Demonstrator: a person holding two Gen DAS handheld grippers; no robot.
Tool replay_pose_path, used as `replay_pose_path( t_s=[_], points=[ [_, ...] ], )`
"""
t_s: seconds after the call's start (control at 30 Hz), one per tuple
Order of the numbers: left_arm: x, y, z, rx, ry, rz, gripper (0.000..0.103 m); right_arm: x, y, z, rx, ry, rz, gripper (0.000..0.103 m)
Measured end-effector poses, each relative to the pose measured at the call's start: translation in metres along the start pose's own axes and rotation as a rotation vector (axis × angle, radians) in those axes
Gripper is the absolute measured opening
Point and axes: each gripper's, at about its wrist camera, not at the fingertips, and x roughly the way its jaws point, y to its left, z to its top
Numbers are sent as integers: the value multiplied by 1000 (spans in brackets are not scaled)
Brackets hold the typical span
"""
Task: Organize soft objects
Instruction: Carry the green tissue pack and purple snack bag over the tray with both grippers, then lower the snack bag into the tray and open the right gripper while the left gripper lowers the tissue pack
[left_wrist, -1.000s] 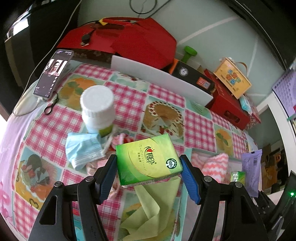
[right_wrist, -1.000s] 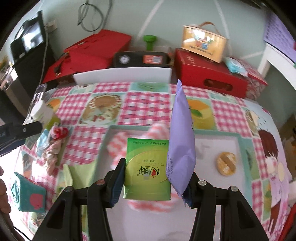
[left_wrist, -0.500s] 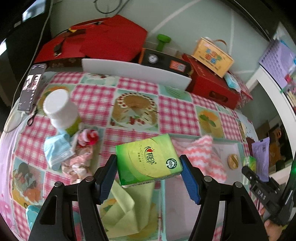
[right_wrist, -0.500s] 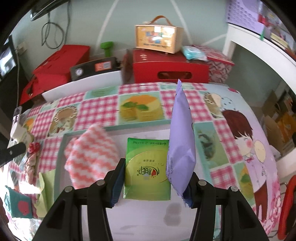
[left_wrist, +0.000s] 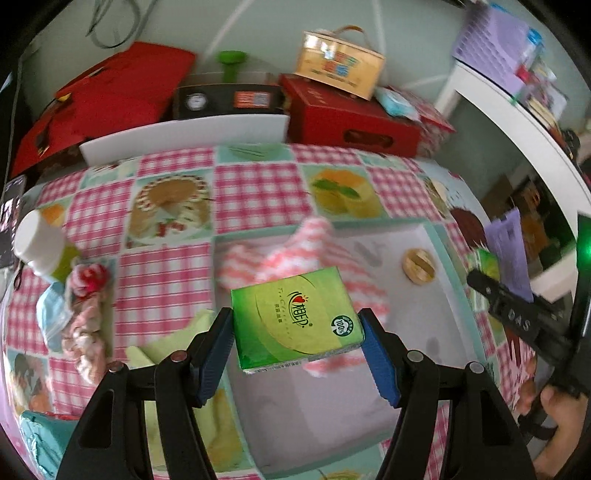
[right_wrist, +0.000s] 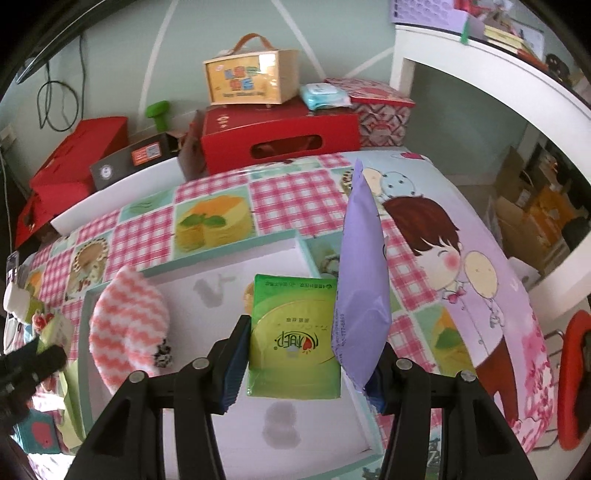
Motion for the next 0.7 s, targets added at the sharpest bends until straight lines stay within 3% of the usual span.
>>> replay_pose_path(
  t_s=[0.33, 0.7],
  points=[
    [22, -54, -16, 135, 70, -51, 68, 7, -10, -2, 24, 24, 10, 57],
    [49, -77, -30, 179, 133, -52, 68, 19, -1, -4, 0, 58, 33, 58]
  ],
)
